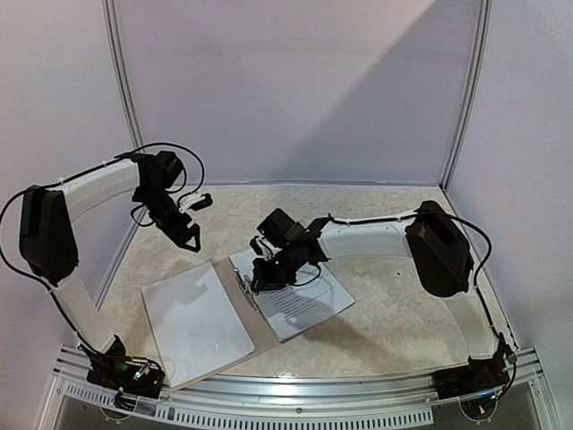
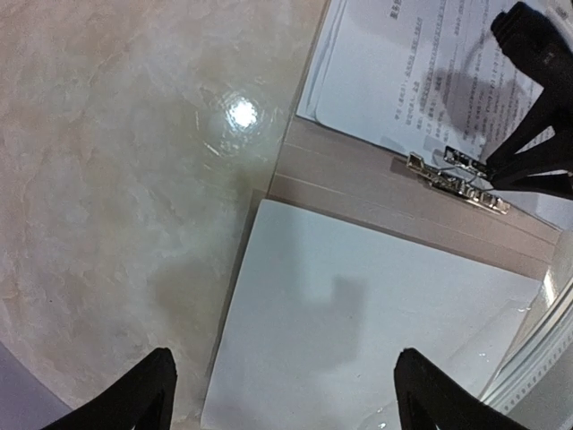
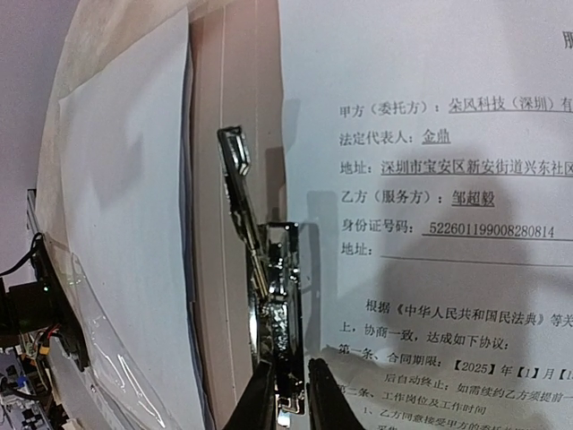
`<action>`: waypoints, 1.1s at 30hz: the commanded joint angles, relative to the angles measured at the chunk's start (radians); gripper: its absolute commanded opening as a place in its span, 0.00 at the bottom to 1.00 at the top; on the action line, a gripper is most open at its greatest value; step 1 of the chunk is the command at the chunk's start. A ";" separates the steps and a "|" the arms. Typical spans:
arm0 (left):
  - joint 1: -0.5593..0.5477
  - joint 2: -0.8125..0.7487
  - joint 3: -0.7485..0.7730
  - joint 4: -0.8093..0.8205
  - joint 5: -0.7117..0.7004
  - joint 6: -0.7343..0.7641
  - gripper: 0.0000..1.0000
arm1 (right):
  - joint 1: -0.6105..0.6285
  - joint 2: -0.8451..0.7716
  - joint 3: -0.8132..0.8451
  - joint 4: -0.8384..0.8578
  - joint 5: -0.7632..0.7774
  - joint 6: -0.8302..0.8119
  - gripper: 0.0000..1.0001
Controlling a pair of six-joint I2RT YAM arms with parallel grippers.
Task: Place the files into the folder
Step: Close the spring clip on the folder, then move the folder to the center of the board.
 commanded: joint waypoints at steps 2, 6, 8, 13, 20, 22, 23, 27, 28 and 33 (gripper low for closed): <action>0.011 -0.003 0.025 -0.014 0.008 0.008 0.85 | 0.020 -0.046 -0.023 -0.083 0.047 -0.021 0.14; 0.011 -0.002 0.030 -0.018 0.007 0.009 0.86 | 0.025 -0.050 -0.022 -0.088 0.055 -0.021 0.15; 0.012 -0.003 0.033 -0.020 0.006 0.009 0.86 | 0.025 -0.050 -0.026 -0.093 0.058 -0.019 0.15; 0.011 -0.007 0.034 -0.024 0.005 0.012 0.86 | 0.029 -0.072 -0.059 -0.079 0.069 -0.013 0.17; 0.011 -0.008 0.038 -0.026 0.006 0.012 0.86 | 0.030 -0.148 -0.076 -0.071 0.082 -0.017 0.23; 0.011 -0.009 0.040 -0.027 0.007 0.013 0.86 | 0.031 -0.169 -0.076 -0.085 0.096 -0.021 0.25; 0.012 -0.009 0.040 -0.027 0.008 0.012 0.86 | 0.030 -0.182 -0.076 -0.095 0.108 -0.024 0.27; 0.008 -0.016 0.044 -0.031 0.013 0.003 0.85 | 0.030 -0.233 -0.076 -0.115 0.142 -0.009 0.32; 0.003 -0.020 0.045 -0.032 0.018 0.003 0.85 | 0.030 -0.242 -0.076 -0.112 0.140 0.004 0.33; -0.046 -0.040 0.028 0.007 0.027 -0.007 0.83 | 0.035 -0.273 -0.134 0.015 0.067 0.137 0.37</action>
